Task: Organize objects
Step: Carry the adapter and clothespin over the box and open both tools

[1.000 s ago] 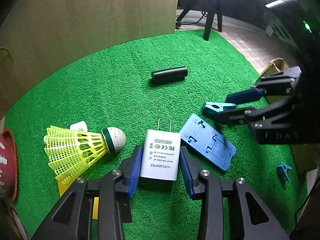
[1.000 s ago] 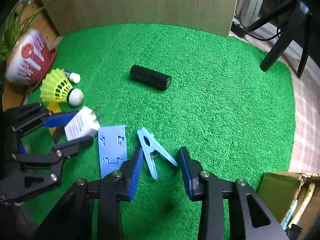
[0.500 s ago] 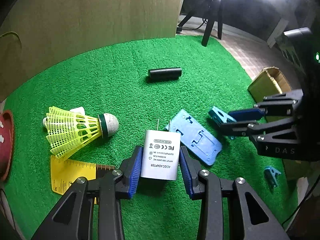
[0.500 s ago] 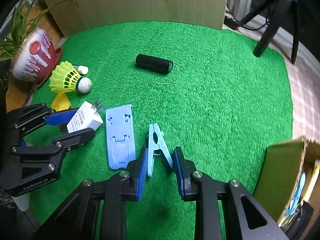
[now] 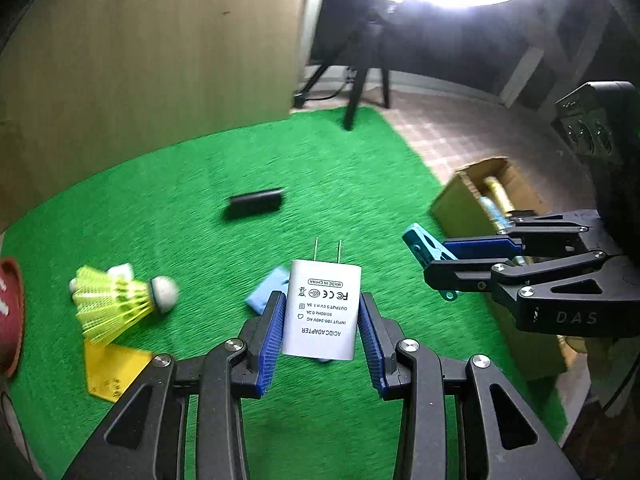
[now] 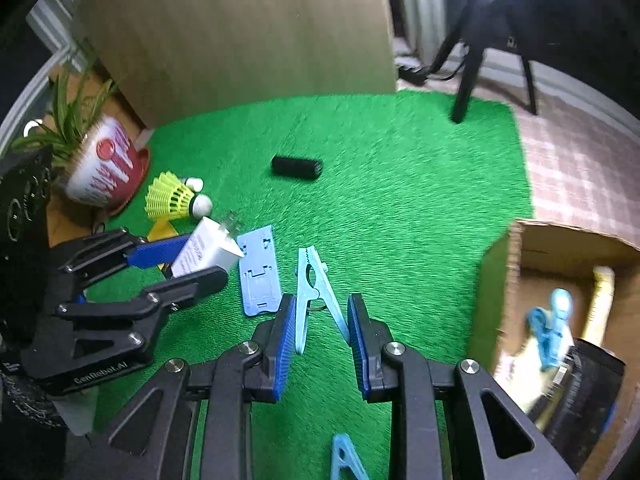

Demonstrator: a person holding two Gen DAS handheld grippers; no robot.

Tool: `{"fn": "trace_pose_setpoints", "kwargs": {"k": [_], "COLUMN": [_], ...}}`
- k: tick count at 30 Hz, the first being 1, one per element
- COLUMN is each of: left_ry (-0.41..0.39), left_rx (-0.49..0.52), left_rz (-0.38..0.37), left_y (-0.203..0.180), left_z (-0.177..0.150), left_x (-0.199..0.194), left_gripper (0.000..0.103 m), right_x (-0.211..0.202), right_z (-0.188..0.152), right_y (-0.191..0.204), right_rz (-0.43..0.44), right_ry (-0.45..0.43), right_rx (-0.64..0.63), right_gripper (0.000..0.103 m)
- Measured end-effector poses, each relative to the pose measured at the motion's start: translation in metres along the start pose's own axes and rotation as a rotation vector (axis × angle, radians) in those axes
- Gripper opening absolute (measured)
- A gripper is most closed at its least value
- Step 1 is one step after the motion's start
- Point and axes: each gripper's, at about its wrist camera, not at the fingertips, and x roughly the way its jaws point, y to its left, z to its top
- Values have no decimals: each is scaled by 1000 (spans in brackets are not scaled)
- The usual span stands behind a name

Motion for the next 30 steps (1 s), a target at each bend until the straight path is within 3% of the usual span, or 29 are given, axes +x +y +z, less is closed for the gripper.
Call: {"fn": "trace_pose_setpoints", "kwargs": {"k": [9,19,30], "left_ry": [-20,-13,23], "left_rx": [68,156,185], "left_rz": [-64,-124,-127], "left_y": [-69,-150,-187], "left_z": [26,55,64], "left_x": [11,42,74], "left_gripper": [39,39,38], "right_x": [-50,-86,-97], "right_z": [-15,-37,-54], "right_y": [-53,-122,-174], "right_rz": [-20,-105,-153], "right_ry": [-85,-128,-121], "right_rx": [103,203,275], "right_gripper": [23,23,23]}}
